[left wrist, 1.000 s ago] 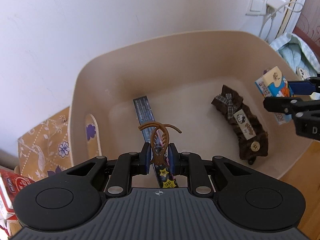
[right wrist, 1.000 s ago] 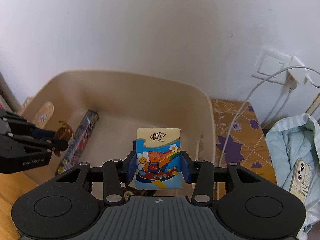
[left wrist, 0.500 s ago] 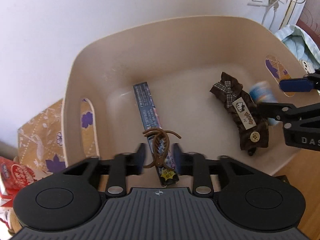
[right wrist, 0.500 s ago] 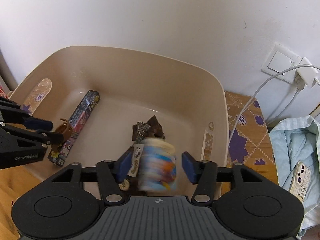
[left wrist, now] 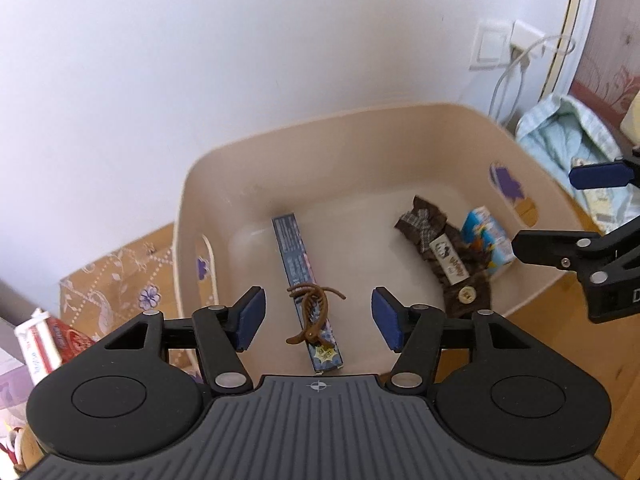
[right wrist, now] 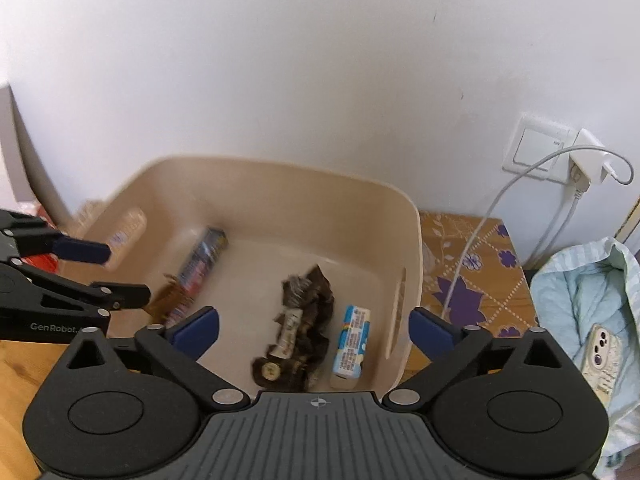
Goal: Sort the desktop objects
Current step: 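Release the hair clip and tissue pack into the basket with both tools, then move the left tool to the white plush toy while right tool reaches the black box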
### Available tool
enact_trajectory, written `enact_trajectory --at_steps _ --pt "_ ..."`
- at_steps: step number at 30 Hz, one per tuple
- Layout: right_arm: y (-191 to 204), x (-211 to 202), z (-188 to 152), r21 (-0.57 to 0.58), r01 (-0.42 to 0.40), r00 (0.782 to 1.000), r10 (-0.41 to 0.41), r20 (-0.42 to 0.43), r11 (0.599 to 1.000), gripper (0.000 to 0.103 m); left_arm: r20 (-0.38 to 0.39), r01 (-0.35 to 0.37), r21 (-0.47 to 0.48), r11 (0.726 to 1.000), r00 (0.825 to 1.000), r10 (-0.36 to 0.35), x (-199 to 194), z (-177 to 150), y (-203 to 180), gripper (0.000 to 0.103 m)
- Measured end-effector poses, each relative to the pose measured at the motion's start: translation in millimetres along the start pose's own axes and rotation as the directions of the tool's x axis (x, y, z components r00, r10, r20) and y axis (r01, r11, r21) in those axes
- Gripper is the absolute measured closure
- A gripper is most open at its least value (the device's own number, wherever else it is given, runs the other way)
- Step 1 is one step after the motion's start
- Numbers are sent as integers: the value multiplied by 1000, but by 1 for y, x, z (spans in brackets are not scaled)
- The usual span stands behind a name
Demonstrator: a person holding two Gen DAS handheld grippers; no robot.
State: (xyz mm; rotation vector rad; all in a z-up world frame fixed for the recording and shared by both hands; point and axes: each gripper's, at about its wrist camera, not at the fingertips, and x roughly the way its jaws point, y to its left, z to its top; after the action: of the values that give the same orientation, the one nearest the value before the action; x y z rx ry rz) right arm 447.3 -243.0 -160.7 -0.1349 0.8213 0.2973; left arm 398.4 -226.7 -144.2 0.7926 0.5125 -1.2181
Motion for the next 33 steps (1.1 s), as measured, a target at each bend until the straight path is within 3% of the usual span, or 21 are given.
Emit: enact_trajectory --at_steps 5,13,23,33 --pt "-1 -23 -7 -1 -6 1000 6 25 1000 0 49 -2 0 1000 999 2 -28 -9 4 39" --pt "4 -38 -31 -60 20 1000 -21 -14 998 0 35 -4 86 996 999 1 -47 -41 10 33" --pt "0 -36 -66 -67 49 994 -55 -93 997 0 -62 31 173 984 998 -21 -41 -92 16 33" --pt "11 -20 -93 -104 49 981 -68 -184 993 0 -112 121 254 960 989 -96 -40 -112 12 33"
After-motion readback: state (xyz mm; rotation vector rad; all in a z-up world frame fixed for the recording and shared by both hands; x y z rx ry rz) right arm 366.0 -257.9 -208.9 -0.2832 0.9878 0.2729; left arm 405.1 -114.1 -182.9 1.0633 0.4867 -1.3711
